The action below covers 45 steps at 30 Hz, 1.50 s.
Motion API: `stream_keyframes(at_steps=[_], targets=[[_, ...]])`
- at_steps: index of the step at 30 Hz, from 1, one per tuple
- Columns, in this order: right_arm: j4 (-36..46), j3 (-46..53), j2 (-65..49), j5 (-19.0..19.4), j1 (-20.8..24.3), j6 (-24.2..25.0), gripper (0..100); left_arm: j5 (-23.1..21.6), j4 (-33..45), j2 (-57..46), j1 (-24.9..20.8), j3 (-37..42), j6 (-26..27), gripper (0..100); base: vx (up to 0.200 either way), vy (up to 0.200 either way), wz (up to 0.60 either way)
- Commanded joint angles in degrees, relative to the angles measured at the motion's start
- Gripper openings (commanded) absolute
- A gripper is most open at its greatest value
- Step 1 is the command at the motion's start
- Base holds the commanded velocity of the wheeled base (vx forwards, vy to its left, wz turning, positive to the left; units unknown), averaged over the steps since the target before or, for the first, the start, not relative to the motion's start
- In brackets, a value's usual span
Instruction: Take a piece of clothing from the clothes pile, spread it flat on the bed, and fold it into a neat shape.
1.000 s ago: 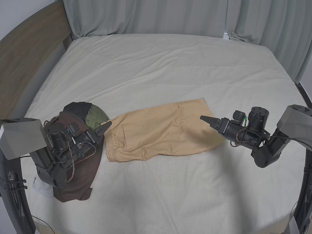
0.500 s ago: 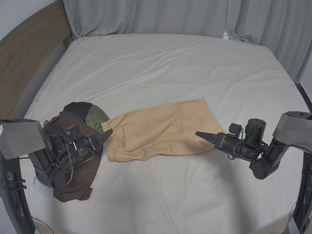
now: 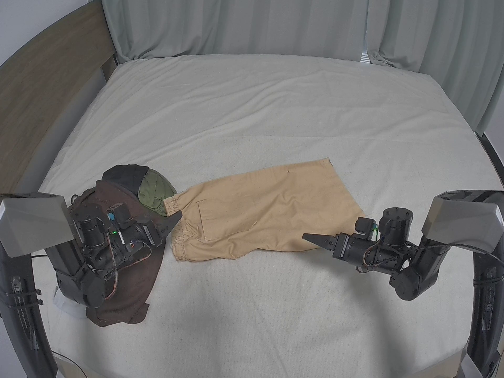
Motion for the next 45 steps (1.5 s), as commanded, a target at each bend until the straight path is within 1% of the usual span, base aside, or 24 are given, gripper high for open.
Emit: stream_keyframes(at_steps=[1,12,19,24,29,33,34,36,38,45], targets=[[0.1,-0.3,1.8,0.0,0.1,0.0,100,0.0,-0.1,0.0,0.0,-0.1,-0.1,100,0.000,0.000,0.00],[0.1,-1.3,4.6,0.0,-0.2,0.0,100,0.0,0.0,0.1,0.1,-0.1,-0.1,100,0.000,0.000,0.00],[0.2,-3.6,6.7,-0.3,-0.5,0.4,100,0.0,0.0,0.2,0.1,-0.1,-0.1,100,0.000,0.000,0.00],[-0.1,-6.1,9.5,-3.0,-0.4,0.4,100,0.0,0.0,0.2,0.1,-0.1,-0.1,100,0.000,0.000,0.00],[-0.5,-7.7,10.8,-3.4,-0.3,0.8,100,0.0,-0.1,0.1,0.1,-0.1,-0.1,100,0.000,0.000,0.00],[-0.5,-9.2,11.3,-3.8,-0.1,2.4,100,0.0,-0.1,0.0,0.1,-0.1,-0.1,100,0.000,0.000,0.00],[-1.7,-10.9,12.4,-5.8,0.1,3.6,100,0.0,-0.1,0.0,0.1,-0.1,-0.2,100,0.000,0.000,0.00],[-4.4,-13.5,14.9,-8.2,0.2,4.6,100,0.0,-0.1,0.0,0.1,-0.1,-0.2,100,0.000,0.000,0.00],[-5.7,-14.6,16.3,-9.2,0.3,5.4,100,0.0,0.0,0.1,0.1,-0.1,-0.2,100,0.000,0.000,0.00],[-5.9,-16.4,17.1,-9.5,0.9,6.6,100,-0.1,-0.1,0.1,0.2,-0.1,-0.3,100,0.000,0.000,0.00]])
